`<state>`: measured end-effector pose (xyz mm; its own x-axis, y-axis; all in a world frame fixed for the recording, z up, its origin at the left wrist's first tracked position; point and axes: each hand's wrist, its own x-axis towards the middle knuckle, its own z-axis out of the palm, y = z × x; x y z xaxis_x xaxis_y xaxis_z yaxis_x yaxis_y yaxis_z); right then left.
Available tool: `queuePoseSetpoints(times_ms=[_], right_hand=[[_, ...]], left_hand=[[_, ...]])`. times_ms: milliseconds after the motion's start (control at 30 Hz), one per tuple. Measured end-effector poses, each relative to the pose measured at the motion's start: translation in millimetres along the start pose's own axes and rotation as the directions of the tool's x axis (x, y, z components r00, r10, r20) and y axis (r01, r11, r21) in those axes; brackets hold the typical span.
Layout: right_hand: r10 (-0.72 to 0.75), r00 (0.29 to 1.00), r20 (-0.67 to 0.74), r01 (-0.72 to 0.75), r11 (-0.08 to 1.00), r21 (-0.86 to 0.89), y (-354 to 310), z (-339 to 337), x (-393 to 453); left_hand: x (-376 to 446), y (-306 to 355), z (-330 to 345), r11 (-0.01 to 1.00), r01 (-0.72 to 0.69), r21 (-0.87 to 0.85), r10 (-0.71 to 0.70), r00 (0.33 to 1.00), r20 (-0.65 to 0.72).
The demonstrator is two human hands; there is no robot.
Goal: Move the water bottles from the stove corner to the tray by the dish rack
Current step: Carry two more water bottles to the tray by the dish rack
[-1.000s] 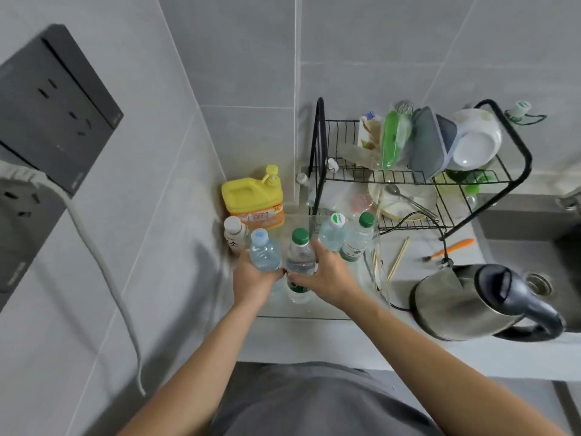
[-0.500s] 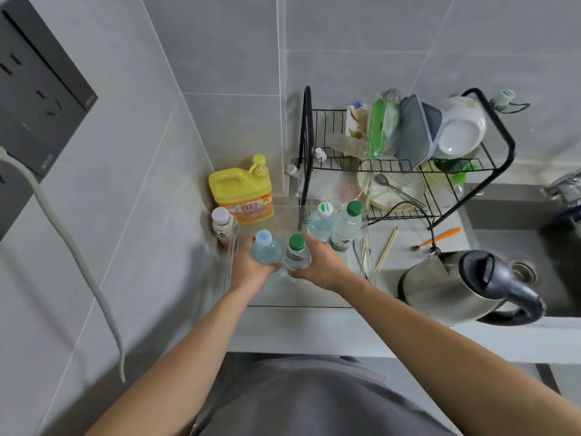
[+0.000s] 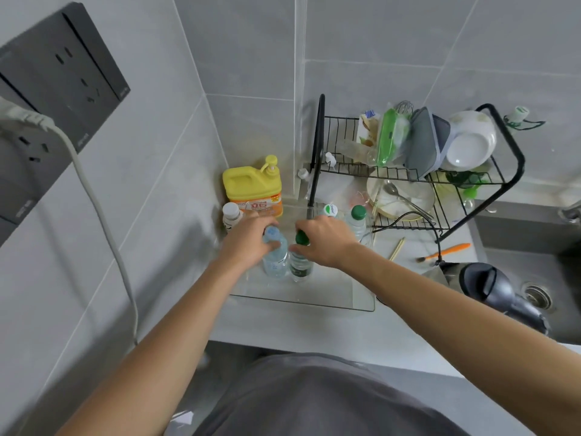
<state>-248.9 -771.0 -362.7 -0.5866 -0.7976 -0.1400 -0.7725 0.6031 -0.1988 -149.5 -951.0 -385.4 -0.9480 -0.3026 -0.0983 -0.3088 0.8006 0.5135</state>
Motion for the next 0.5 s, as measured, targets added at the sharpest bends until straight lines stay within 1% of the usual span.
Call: queuePoseSetpoints(times_ms=[100,167,267,367,500], right_hand=[[-0.091,0.995,0.034,0.095,0.986,-0.14,-3.1,-6.6,9.6],[-0.124,0.99,0.06,0.134,0.969,-0.207,-3.4,-13.3,16.3],[-0.169,0.983,0.069,0.181,0.951,-0.249,-2.3,-24.2,26.7],[-0.211,0.977,0.038,0.213,0.934,-0.287,0.3,-35.6,37.8],[-0.191,0.981,0.03,0.19,0.929,-0.317,9.8,-41.9,56.1]], left_hand=[[2.6,2.2,-1.6,0.999,-0.017,0.051,0.017,1.0,0.005],[4.0,4.2,-2.9,0.998,-0.008,0.062,0.006,1.0,0.025],[6.7,5.3,-5.2,0.998,0.031,0.059,-0.036,0.997,0.075],[7.9,6.0,-6.7,0.998,0.039,0.041,-0.043,0.995,0.087],[7.7,9.0,-5.5,0.999,0.043,0.026,-0.045,0.996,0.074]])
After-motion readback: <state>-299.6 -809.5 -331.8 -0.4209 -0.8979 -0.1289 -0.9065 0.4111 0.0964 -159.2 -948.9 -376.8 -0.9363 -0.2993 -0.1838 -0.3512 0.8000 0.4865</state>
